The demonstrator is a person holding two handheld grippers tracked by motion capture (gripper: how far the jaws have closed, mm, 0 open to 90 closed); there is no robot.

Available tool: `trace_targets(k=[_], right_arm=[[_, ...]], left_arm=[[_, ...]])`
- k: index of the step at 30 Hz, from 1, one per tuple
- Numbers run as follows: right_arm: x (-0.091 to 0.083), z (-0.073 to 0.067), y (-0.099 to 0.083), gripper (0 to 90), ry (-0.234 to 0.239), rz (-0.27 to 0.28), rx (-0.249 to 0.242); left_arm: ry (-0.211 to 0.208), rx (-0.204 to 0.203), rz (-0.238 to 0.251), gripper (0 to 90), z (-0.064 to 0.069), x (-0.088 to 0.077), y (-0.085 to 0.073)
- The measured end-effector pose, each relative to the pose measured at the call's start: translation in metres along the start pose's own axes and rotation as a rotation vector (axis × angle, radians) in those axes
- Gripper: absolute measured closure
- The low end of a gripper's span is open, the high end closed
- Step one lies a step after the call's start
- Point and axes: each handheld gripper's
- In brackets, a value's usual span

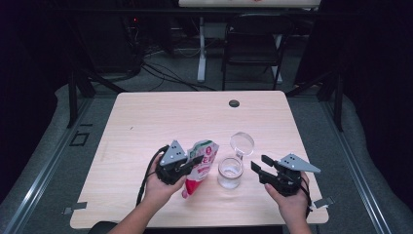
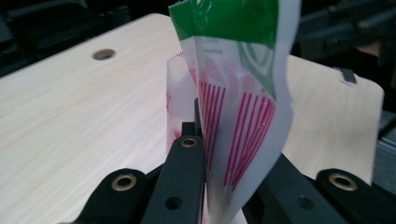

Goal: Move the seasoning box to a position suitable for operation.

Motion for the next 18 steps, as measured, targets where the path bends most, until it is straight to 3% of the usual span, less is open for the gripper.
trace_targets(k=[6,11,18], right_arm=[[-0.004,-0.003,0.005,53.2,0.031,0.009,-0.02],[-0.002,-0.015,0.012,54.4,0.088,0.02,-0.066],[0.015,-0.039,0.018,57.6,0.228,-0.014,-0.111]], left_arm=[[-0.03,0.02,-0.022,90.0,0.009,0.004,-0.01],[-0.056,-0.042,-0.042,90.0,0.007,0.004,-0.024],[-0.087,-0.119,0.007,89.1,0.003,-0.001,-0.037]])
Point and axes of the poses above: each handheld gripper's, and its own axes: x roughly forward along the jaws, y roughly out of its top, z roughly to its right, and after that the axes turned 1 degree about -z, right-handed
